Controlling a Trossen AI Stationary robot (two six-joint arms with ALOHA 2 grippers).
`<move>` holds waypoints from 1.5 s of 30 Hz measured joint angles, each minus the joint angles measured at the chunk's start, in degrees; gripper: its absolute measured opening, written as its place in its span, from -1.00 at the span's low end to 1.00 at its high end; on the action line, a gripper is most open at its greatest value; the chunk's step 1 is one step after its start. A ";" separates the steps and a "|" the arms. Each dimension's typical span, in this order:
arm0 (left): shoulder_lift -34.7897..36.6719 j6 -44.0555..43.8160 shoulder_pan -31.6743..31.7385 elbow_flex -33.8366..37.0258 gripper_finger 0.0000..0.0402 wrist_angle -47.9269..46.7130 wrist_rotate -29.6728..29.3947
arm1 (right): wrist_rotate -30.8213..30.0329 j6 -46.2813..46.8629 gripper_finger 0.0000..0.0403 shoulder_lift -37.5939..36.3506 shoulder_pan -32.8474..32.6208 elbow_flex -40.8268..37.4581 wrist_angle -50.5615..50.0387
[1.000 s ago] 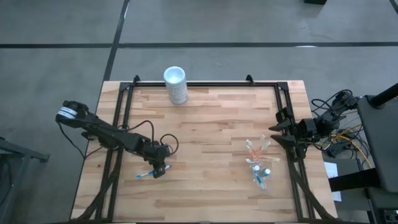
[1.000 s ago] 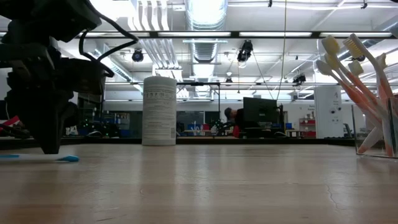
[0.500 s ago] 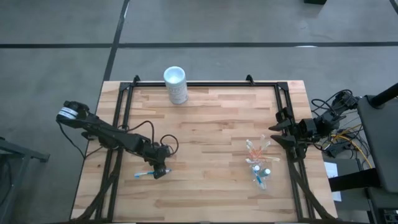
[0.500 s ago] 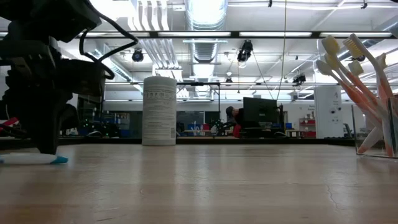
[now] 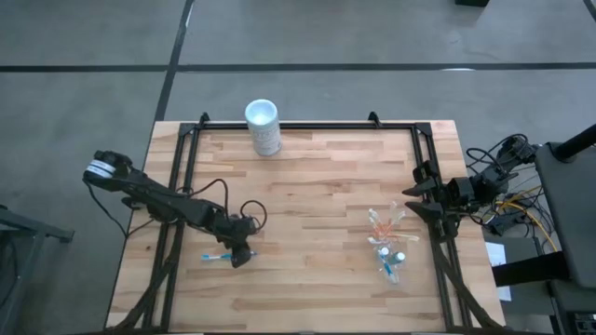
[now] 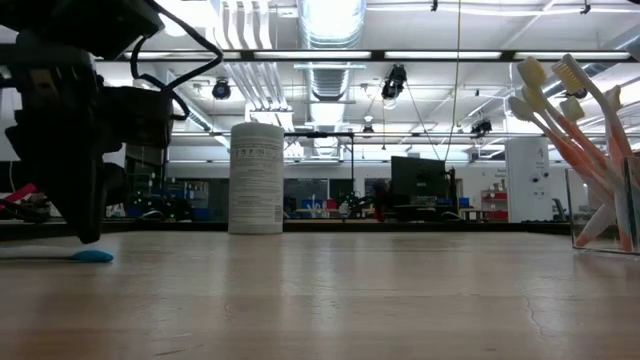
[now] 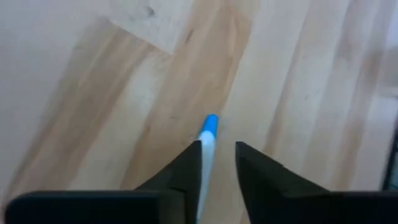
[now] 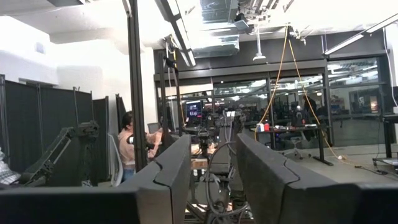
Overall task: Pick & Place toothbrushing station
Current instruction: Put the blue toothbrush into the bottom section of the transparent organizer
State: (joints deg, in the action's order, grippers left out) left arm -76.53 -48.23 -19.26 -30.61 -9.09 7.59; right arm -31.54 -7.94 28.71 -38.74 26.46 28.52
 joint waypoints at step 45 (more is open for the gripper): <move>-0.60 10.08 -9.31 2.65 -0.09 -2.07 -15.88 | 0.00 0.00 -0.41 -0.02 0.00 0.00 -0.01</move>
State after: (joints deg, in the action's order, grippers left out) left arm -77.13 -38.16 -28.58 -27.97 -11.16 -8.29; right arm -31.54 -7.94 28.69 -38.74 26.46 28.51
